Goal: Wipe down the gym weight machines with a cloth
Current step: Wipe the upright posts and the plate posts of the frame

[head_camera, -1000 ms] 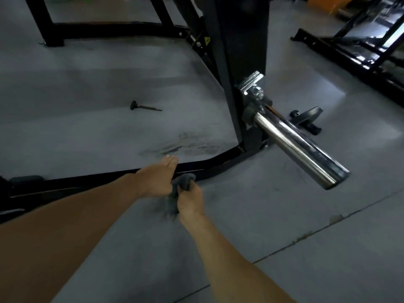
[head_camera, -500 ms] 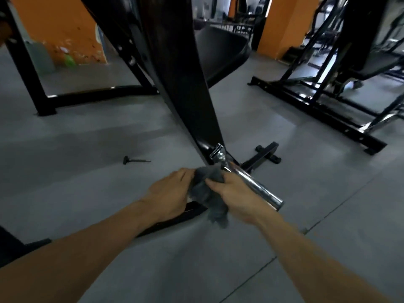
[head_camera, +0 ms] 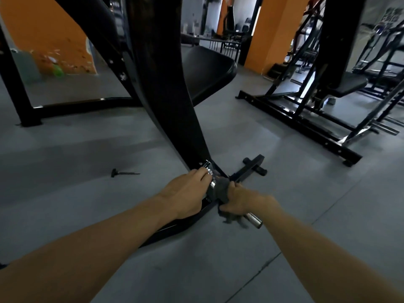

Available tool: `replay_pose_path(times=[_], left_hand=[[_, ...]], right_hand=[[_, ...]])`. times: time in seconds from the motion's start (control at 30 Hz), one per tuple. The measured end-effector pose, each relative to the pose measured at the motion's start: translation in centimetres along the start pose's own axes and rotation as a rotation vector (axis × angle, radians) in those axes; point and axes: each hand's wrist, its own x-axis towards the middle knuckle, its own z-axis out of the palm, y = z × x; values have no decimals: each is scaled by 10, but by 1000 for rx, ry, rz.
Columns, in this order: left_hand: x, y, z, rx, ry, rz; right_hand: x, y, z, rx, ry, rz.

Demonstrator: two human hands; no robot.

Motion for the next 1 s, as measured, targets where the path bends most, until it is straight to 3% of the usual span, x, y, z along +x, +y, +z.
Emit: replay_pose_path(times=[0.13,0.27,0.37,0.43,0.5,0.67,0.77,0.93,1.0], left_hand=[[-1,-8,8,24,-14,-4],[0,-14,15,34,-29,-36],[7,-11,16,110,-27,65],[18,-7,15,300,-4,188],[33,-6,13,551,-16,251],[49,-5,2,972,-231,83],[50,6,-1,1026,-313,74],[56,9,-8,987,-349,87],[55,6,-9,987,-337,88]], right_hand=[[25,-11,-2,-125,179,-3],[44,-21,5,-58,317,11],[27,-7,25,-94,452,11],[8,18,44,-71,489,42],[-17,45,62,-80,465,122],[-33,48,69,-296,433,209],[-5,19,43,-160,356,185],[46,9,-12,17,27,-168],[48,28,-8,168,12,-219]])
